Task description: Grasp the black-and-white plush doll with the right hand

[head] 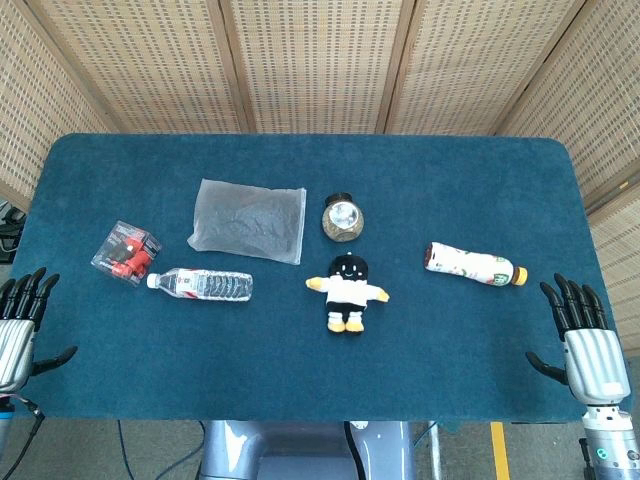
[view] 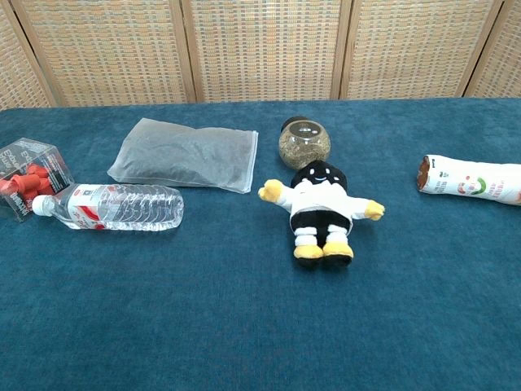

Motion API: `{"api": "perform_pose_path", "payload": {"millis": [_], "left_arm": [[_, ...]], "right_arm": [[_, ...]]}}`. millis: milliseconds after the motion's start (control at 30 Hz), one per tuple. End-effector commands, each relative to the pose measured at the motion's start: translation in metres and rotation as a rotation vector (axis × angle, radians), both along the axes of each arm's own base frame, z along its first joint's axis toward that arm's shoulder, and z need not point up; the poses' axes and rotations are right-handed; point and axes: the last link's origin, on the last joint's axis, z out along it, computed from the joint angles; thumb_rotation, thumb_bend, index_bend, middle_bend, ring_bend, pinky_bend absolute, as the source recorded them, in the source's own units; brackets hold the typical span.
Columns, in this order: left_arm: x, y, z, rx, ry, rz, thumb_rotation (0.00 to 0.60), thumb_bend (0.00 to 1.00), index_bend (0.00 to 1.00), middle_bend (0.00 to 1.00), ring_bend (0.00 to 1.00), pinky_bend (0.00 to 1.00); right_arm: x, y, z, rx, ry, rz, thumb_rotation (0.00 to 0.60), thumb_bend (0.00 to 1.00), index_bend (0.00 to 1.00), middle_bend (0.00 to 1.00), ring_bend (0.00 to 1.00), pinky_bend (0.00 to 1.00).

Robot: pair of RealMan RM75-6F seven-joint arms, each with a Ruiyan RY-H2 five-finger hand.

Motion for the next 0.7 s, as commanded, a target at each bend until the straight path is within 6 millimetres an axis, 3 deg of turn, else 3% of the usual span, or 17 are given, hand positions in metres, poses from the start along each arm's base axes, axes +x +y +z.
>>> {"api": "perform_pose_path", "payload": {"millis": [33,700], "left_arm": [[-0.0002,0.0006,-0.0001,0.002,0.000,0.000,0.600,0.07,0.00,0.00,0.00,0.00],[-0.0019,-0.0004,0.0018,0.005,0.002,0.003,0.600,0.07,0.00,0.00,0.00,0.00]], "right_arm": [[-0.0005,-0.0003,-0.0006,0.003,-0.002,-0.001,0.600,0.12,0.06,0.00,0.00,0.04],[0.0022,-0.0015,-0.0014,-0.001,-0.029,0.018,0.600,0.12,0.16,0.00,0.00,0.05]]}}
